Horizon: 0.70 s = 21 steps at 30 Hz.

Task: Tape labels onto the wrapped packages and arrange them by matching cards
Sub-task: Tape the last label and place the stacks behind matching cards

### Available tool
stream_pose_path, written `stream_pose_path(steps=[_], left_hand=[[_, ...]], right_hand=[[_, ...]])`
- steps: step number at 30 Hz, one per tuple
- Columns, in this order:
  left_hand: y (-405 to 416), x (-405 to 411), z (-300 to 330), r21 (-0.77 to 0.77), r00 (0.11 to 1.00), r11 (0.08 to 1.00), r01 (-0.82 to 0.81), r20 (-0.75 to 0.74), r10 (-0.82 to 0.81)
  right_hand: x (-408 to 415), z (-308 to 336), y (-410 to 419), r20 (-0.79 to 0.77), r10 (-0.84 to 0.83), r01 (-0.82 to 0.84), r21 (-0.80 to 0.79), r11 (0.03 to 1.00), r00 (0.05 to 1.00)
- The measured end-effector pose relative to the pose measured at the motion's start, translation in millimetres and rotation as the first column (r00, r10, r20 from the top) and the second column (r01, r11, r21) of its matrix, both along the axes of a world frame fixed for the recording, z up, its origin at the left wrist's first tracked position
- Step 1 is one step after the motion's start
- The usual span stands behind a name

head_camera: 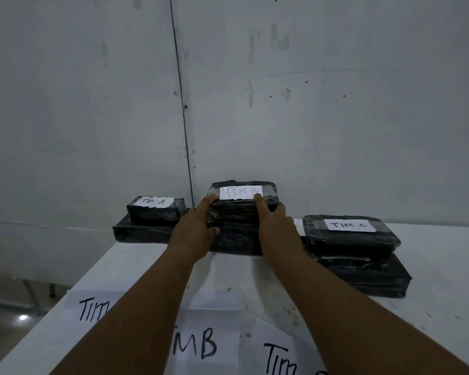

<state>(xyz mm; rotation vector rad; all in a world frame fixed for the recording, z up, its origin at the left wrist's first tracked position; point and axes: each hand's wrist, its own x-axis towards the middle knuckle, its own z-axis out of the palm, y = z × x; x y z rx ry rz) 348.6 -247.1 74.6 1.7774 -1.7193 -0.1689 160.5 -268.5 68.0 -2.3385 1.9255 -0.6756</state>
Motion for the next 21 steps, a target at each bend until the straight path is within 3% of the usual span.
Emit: stream_pose_path(steps=[11,18,21], left_hand=[[-12,1,1,0.035,1.0,0.999,-0.005,-0.003,0.006],[-5,2,10,0.086,0.997,0.996,-0.008,0.077,0.001],[3,-3,15,0.015,0.992,0.995,-0.1,0.074,0.098]], right_hand=[[0,4,-13,0.013,0.017,-0.017,0.033,0.999,1.0],[-2,17,-11,0.064,0.072,-0.077,0.082,0.994,0.995],[-11,29,-2,0.035,0.088,-0.09,0.066,0.994,0.996]])
